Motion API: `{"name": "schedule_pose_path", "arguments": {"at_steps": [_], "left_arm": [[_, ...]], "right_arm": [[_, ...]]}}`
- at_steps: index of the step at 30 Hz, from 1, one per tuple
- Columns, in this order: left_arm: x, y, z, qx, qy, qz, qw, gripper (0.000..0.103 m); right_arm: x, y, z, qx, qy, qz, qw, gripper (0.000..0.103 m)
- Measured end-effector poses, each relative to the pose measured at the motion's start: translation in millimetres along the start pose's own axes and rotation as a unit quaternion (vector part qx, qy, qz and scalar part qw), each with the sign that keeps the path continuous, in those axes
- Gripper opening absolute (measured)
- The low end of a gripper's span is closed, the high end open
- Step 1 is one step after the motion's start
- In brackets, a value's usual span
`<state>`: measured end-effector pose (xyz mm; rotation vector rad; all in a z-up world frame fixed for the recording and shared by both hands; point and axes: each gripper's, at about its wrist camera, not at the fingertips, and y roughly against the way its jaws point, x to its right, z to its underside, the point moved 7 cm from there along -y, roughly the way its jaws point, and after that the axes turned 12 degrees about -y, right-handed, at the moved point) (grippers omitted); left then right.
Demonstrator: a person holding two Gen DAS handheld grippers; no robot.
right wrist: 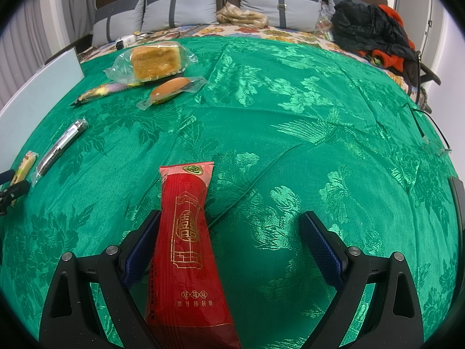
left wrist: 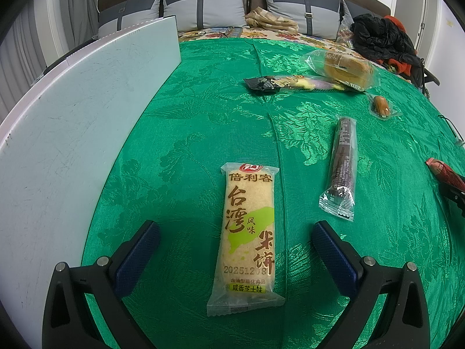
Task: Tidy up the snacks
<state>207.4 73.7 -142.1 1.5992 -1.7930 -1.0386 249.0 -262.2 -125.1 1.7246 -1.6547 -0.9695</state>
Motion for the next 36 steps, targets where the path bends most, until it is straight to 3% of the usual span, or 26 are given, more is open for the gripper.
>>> {"name": "schedule_pose_path", "arguments": {"at_steps": [4, 8, 11, 14, 16, 17, 19, 21, 24, 28, 30, 31, 34, 36], "left_arm": [[0, 0, 0, -0.001, 0.000, 0.000, 1.0000, 0.103], [1, -1, -1, -0.039, -0.012, 0.020, 0.9989, 0.102], [2, 4, 0, -0.050, -0.025, 0.034, 0.9979, 0.091], [2, 9, 1, -0.051, -0.032, 0.042, 0.9973, 0.074], [1, 13, -1, -0.048, -0.036, 0.041, 0.9973, 0.039], [1, 15, -2, -0.048, -0.035, 0.045, 0.9972, 0.028], [-1, 15, -2, -0.054, -0.026, 0.057, 0.9966, 0.029], [-2, 19, 0, -0.051, -0.014, 0.069, 0.9962, 0.029], [2, 25, 7, -0.046, -0.001, 0.086, 0.9952, 0.029], [12, 44, 7, -0.032, 0.009, 0.104, 0.9940, 0.029], [13, 57, 5, -0.019, 0.017, 0.113, 0.9933, 0.029], [13, 66, 3, -0.011, 0.023, 0.118, 0.9927, 0.029], [5, 98, -3, 0.020, 0.042, 0.131, 0.9903, 0.029], [-7, 122, -7, 0.042, 0.055, 0.136, 0.9883, 0.029]], "right_arm": [[0, 0, 0, 0.000, 0.000, 0.000, 1.000, 0.096], [0, 0, 0, 0.000, 0.000, 0.000, 1.000, 0.096], [0, 0, 0, 0.001, -0.003, 0.003, 1.000, 0.096], [0, 1, 1, 0.001, -0.003, 0.003, 1.000, 0.096], [0, 1, 1, 0.000, -0.003, 0.002, 1.000, 0.096], [0, 1, 1, 0.000, -0.004, 0.001, 1.000, 0.096], [-1, 1, 1, -0.021, 0.007, -0.006, 1.000, 0.096], [-3, 2, -1, -0.082, 0.013, -0.016, 0.996, 0.094], [-11, 9, -7, -0.136, 0.008, -0.040, 0.990, 0.094], [-29, 2, -13, -0.188, 0.038, -0.018, 0.981, 0.091], [-32, -3, -14, -0.202, 0.051, 0.006, 0.978, 0.070], [-32, -5, -14, -0.211, 0.053, 0.014, 0.976, 0.023], [-31, 5, -20, -0.201, 0.040, 0.027, 0.978, 0.017], [-42, 23, -26, -0.187, 0.021, 0.000, 0.982, 0.017]]}}
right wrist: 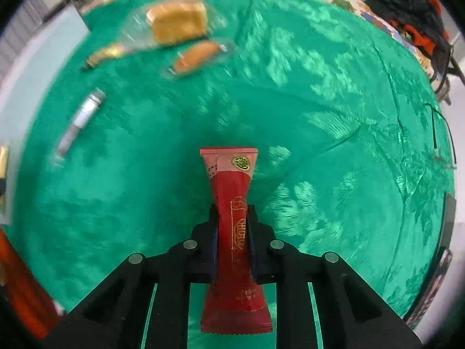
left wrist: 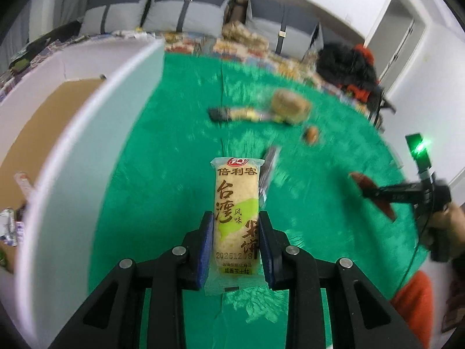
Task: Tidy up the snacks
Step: 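Grasp the rice cracker pack with the left gripper while the right carries the red pastry to the box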
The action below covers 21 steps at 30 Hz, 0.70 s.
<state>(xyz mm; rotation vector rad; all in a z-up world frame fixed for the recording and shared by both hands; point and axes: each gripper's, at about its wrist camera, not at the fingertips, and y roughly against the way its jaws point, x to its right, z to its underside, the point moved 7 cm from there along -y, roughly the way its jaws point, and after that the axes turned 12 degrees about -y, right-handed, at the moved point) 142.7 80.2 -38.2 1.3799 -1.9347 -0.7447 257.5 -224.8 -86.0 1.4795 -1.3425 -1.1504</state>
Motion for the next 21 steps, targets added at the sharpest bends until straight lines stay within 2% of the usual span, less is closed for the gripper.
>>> {"name": "schedule_pose_path", "arguments": {"at_steps": [4, 6, 8, 12, 15, 16, 17, 18, 19, 21], "left_arm": [[-35, 58, -16, 0.043, 0.021, -0.015, 0.9987, 0.029], [-69, 87, -21, 0.060, 0.029, -0.047, 0.9967, 0.029], [-117, 112, -21, 0.066, 0.047, -0.091, 0.9926, 0.029], [-200, 133, -3, 0.040, 0.093, -0.153, 0.9830, 0.029], [-246, 137, 16, 0.009, 0.109, -0.196, 0.9745, 0.029], [-253, 136, 21, 0.001, 0.113, -0.205, 0.9723, 0.032], [-264, 135, 29, -0.011, 0.119, -0.221, 0.9680, 0.037], [-270, 134, 35, -0.018, 0.122, -0.232, 0.9649, 0.054], [-275, 136, 44, -0.022, 0.125, -0.245, 0.9611, 0.073], [-274, 141, 53, -0.009, 0.126, -0.264, 0.9563, 0.082]], "right_arm": [[-71, 59, -6, 0.043, 0.018, -0.090, 0.995, 0.017], [-126, 90, -10, 0.059, 0.034, -0.152, 0.986, 0.017], [-197, 123, -11, 0.073, 0.061, -0.220, 0.971, 0.017], [-315, 156, -4, 0.068, 0.102, -0.315, 0.941, 0.017], [-386, 157, 7, 0.054, 0.128, -0.342, 0.929, 0.018], [-406, 153, 11, 0.050, 0.133, -0.352, 0.925, 0.023], [-421, 150, 17, 0.044, 0.132, -0.363, 0.921, 0.039], [-435, 144, 21, 0.033, 0.129, -0.373, 0.918, 0.055], [-440, 139, 24, 0.028, 0.125, -0.375, 0.918, 0.076], [-437, 130, 37, 0.043, 0.119, -0.368, 0.921, 0.076]]}}
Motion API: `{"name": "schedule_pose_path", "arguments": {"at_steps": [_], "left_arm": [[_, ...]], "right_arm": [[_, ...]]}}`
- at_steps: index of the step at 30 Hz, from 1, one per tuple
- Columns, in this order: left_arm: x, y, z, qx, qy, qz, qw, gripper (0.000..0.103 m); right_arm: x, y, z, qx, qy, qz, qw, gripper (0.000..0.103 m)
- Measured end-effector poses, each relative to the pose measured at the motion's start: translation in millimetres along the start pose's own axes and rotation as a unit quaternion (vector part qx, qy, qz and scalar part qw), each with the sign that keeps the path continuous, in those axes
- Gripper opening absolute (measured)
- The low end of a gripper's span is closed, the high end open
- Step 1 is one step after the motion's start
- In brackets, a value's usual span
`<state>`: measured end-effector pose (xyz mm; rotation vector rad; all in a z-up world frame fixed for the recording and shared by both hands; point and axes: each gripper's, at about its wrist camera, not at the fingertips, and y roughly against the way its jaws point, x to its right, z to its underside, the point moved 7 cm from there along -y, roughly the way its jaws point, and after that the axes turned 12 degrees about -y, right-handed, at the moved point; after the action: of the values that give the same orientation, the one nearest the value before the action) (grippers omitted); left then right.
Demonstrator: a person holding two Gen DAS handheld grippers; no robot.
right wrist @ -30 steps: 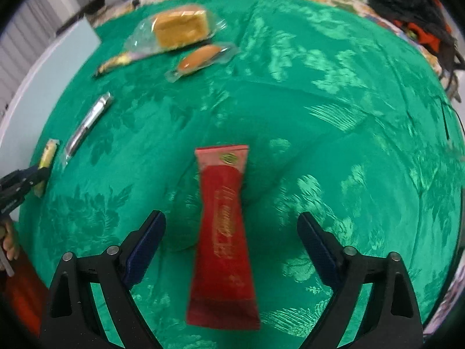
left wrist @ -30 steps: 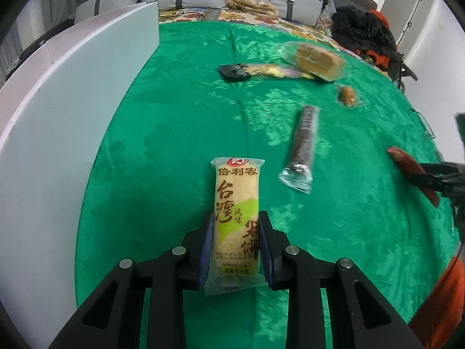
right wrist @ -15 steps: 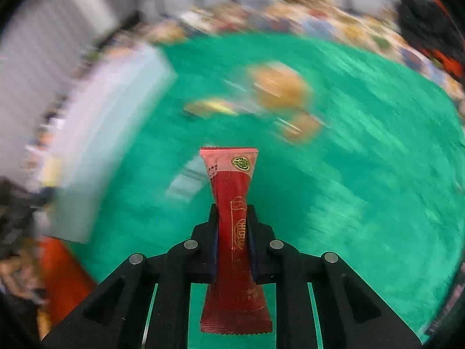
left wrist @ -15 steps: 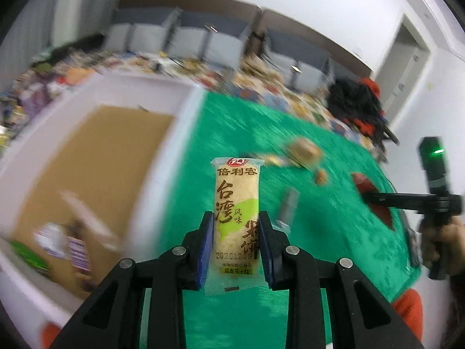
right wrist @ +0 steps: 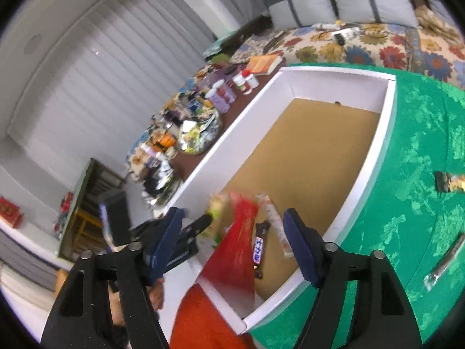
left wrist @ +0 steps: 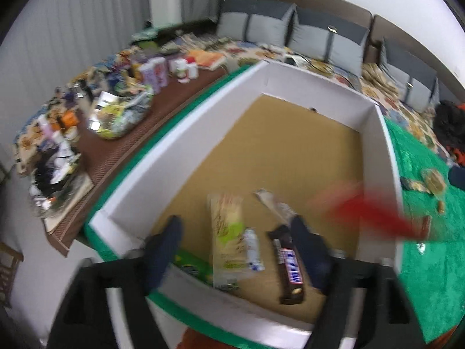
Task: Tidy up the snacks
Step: 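Grasp the rice cracker pack with the left gripper while the right carries the red pastry to the box, then open both grippers over the white box and return to the bedspread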
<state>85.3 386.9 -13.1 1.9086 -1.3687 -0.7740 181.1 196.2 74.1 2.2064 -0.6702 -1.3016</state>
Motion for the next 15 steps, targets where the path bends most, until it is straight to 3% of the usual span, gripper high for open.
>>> {"name": "schedule_pose_path", "arguments": {"at_steps": [2, 5, 7, 12, 15], "left_arm": [[2, 7, 7, 0.017, 0.003, 0.002, 0.9999, 0.082], [21, 16, 12, 0.031, 0.008, 0.024, 0.9992, 0.082], [39, 27, 9, 0.043, 0.005, 0.048, 0.9979, 0.082], [130, 70, -5, 0.090, -0.042, 0.138, 0.9853, 0.082], [190, 88, -7, 0.101, -0.079, 0.184, 0.9745, 0.092]], "right_arm": [[15, 7, 11, 0.013, 0.015, 0.019, 1.000, 0.075], [73, 28, 32, 0.056, 0.032, 0.097, 0.993, 0.075], [132, 49, 48, 0.085, 0.028, 0.165, 0.982, 0.075], [287, 129, 95, 0.130, -0.029, 0.336, 0.932, 0.075], [355, 179, 119, 0.148, -0.075, 0.401, 0.901, 0.075]]}}
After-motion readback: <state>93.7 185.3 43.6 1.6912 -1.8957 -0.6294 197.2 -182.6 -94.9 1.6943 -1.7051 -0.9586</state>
